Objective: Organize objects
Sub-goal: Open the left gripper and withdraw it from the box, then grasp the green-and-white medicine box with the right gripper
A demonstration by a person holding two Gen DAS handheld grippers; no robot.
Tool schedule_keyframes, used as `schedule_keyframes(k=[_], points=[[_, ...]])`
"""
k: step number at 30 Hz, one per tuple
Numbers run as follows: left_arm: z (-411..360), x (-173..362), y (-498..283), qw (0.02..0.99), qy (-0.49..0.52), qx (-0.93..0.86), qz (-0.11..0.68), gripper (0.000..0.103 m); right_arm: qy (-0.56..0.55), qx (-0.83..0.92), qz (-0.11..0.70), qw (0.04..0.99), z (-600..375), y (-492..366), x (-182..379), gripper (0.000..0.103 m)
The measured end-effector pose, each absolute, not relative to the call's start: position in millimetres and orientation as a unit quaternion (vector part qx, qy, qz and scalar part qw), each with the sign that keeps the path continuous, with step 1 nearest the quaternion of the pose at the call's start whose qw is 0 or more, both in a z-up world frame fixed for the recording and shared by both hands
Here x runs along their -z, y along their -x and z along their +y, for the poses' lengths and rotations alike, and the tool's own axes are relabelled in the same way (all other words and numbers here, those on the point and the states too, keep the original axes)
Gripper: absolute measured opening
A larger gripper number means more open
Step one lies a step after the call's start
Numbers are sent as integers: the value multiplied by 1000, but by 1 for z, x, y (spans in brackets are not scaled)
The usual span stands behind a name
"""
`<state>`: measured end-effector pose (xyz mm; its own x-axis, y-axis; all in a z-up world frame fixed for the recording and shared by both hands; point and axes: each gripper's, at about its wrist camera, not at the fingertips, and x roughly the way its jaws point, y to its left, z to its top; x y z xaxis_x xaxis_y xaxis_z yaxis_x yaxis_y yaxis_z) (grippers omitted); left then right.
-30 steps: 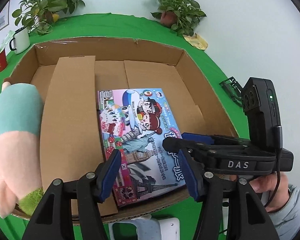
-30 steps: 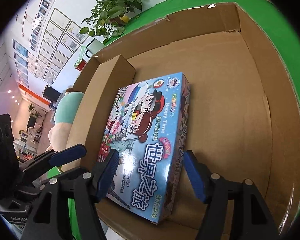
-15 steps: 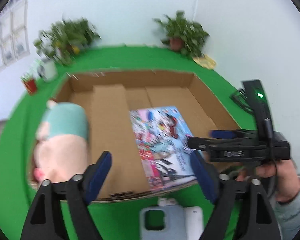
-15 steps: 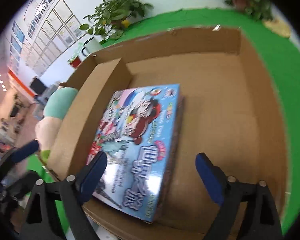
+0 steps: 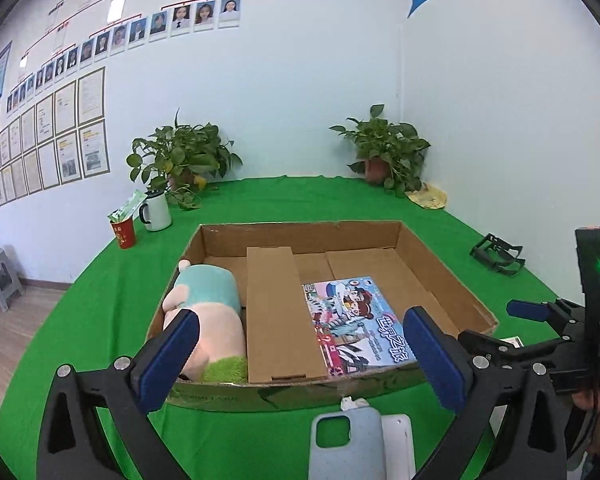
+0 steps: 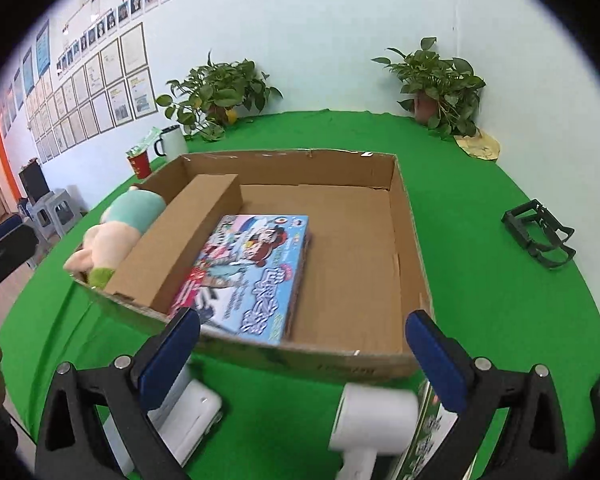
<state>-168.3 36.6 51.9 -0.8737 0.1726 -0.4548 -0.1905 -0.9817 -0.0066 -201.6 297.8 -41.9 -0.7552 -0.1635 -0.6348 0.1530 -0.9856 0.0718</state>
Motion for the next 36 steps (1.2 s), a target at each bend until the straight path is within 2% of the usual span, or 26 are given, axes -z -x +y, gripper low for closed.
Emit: schedule_keyframes(k=[5, 12, 23, 32, 36], points=[[39, -52, 141, 90, 222, -971, 14, 103, -326, 940, -30, 99, 291, 171, 35, 102], [37, -41, 126, 70, 213, -974, -3, 103, -341, 937, -24, 73, 290, 148, 40, 102], [48, -5, 108, 123, 255, -959, -3, 103, -327, 939, -60, 85, 319, 107, 61, 102], [68, 12, 109, 145, 290, -946, 3, 103, -384, 918, -93, 30, 367, 101, 93, 102], [78, 22, 109, 152, 304, -940, 13, 103, -400, 912, -84, 14, 378, 101, 102, 100]])
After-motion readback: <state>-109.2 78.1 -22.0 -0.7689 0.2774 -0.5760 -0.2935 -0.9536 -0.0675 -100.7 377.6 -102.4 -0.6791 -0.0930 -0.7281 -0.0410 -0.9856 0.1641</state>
